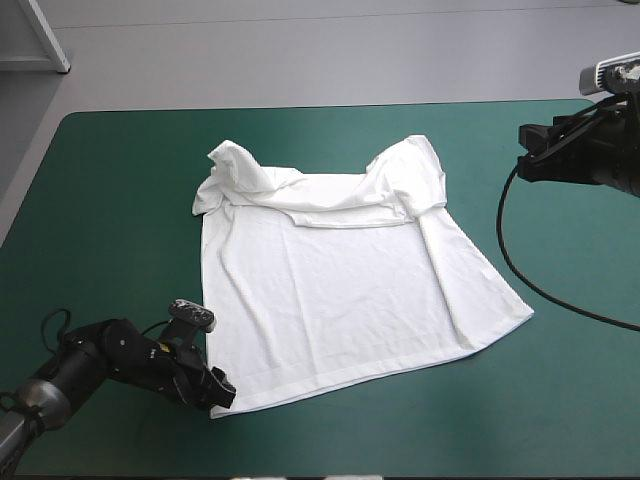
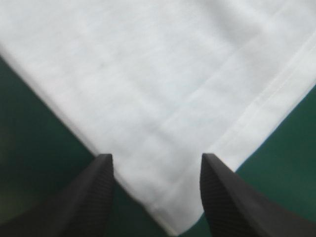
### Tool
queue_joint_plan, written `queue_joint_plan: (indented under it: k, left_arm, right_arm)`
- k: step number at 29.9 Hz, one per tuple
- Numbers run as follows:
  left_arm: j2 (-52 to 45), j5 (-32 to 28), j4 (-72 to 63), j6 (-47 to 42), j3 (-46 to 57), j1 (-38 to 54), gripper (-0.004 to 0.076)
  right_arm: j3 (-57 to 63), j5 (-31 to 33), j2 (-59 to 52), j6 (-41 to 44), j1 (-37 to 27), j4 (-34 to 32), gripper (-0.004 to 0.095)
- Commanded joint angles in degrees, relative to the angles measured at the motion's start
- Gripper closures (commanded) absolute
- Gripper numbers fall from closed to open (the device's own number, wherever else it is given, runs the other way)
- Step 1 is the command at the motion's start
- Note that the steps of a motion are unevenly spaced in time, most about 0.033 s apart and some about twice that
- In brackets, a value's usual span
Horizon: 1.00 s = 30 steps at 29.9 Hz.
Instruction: Fold the cloth
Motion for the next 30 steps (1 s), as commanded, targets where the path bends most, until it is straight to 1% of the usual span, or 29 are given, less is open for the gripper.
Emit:
queue_joint_plan:
  k: [1,3,5,7,8,9,11,12,15,18,20,22,24,26,27,30]
  left_arm:
    - [4.27,-2.91,2.09,-2.25,-0.27,-4.89,0.0330]
    - [6.41,-2.91,5.32,-6.09,-0.27,-6.02,0.0330]
    - [7.89,-2.67,5.76,-6.12,-0.27,-6.13,0.0333]
    - [8.81,-2.40,6.01,-7.34,-0.27,-6.13,0.0379]
    - [8.93,-2.48,6.41,-7.66,-0.27,-6.13,0.0428]
    - [8.93,-2.66,6.82,-7.66,-0.27,-6.13,0.0498]
    - [8.93,-2.74,6.92,-7.66,-0.27,-6.13,0.0661]
    - [8.93,-3.10,6.82,-7.23,-0.27,-6.13,0.0701]
    - [8.93,-3.69,6.67,-7.35,-0.27,-6.13,0.0705]
    - [8.93,-4.28,6.67,-7.49,-0.27,-6.13,0.0705]
    - [8.93,-5.26,6.43,-7.49,-0.27,-6.13,0.0705]
    - [8.79,-6.11,6.29,-7.49,-0.27,-6.13,0.0705]
    - [7.93,-6.21,6.29,-7.49,-0.39,-6.13,0.0705]
    - [6.62,-6.21,6.29,-7.49,-0.39,-6.13,0.0705]
    - [5.80,-6.21,6.29,-7.49,-0.39,-6.13,0.0705]
    - [3.62,-6.21,6.29,-7.49,-0.39,-6.13,0.0705]
  right_arm:
    - [-1.20,-3.93,-1.26,-0.76,-0.28,1.92,0.0481]
    - [-1.20,-3.69,-1.26,-1.16,-0.28,1.84,0.0481]
    - [-1.20,-3.05,-1.26,-1.33,-0.28,1.34,0.0481]
    - [-1.20,-1.73,-1.26,-1.33,-0.28,0.21,0.0481]
    - [-1.20,-0.98,-1.26,-1.33,-0.28,-0.49,0.0481]
    - [-1.10,-0.16,-1.14,-1.33,-0.28,-1.50,0.0481]
    - [-0.34,0.90,-1.14,-0.93,-0.28,-2.80,0.0481]
    - [0.52,1.03,-1.14,-0.63,-0.28,-3.09,0.0481]
    - [4.26,2.75,-1.14,0.89,-0.28,-3.19,0.0481]
    - [10.42,4.59,-1.14,1.16,-0.28,-3.32,0.0484]
    - [13.80,3.54,-1.39,0.32,-0.28,-3.61,0.0528]
    - [17.22,1.64,-1.77,-0.81,-0.28,-3.61,0.0617]
    - [19.95,1.79,-1.88,-2.27,-0.28,-3.78,0.0656]
    - [23.29,1.74,-1.77,-3.17,-0.28,-4.47,0.0618]
    - [25.12,0.77,-1.77,-2.95,-0.28,-5.58,0.0573]
    - [30.04,-3.04,-1.77,-2.81,-0.28,-9.14,0.0388]
